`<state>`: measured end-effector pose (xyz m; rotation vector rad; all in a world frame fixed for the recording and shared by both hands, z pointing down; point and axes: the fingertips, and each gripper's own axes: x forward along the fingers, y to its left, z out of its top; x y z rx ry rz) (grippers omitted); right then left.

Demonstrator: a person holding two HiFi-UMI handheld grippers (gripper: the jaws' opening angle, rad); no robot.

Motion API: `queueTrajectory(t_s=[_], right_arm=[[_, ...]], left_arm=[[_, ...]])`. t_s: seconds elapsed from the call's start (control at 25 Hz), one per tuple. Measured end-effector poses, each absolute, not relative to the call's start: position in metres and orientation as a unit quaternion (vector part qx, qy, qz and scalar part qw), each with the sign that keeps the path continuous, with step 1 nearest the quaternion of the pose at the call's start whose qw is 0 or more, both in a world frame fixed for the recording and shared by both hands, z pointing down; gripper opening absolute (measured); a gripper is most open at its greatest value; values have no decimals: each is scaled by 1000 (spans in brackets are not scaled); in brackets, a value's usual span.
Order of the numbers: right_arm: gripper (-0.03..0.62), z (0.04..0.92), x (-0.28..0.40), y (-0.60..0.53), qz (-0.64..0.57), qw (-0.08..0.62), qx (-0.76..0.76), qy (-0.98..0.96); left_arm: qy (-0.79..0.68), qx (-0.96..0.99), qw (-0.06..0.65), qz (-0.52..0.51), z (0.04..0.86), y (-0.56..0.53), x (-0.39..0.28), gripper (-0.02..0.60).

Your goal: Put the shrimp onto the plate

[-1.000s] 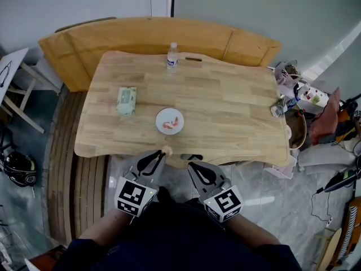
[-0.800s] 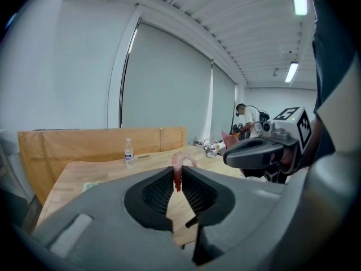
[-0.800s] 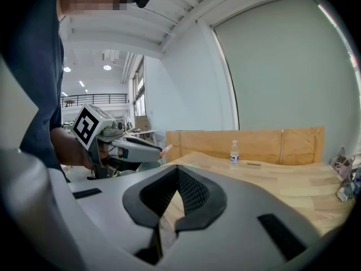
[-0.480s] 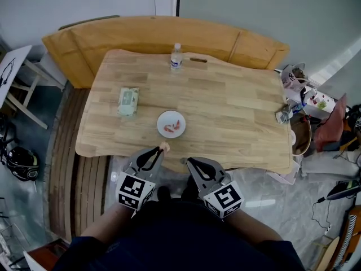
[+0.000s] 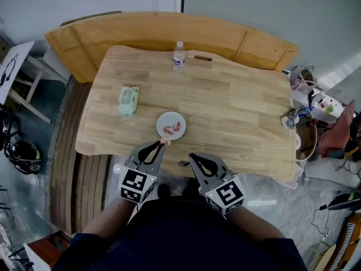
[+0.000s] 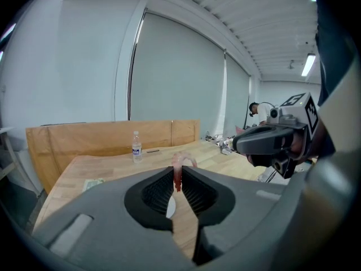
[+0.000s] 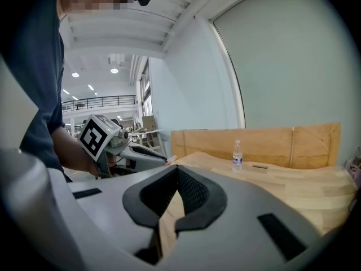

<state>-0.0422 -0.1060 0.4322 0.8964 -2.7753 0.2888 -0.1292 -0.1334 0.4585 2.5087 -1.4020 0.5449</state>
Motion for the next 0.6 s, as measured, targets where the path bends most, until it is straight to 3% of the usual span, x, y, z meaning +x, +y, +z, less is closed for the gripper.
queueTrajectory(t_s=[0.6], right_arm=[[9, 449, -25, -121, 118, 116, 304, -938]], left_arm=[[-473, 839, 126, 237, 527, -177, -128, 49]])
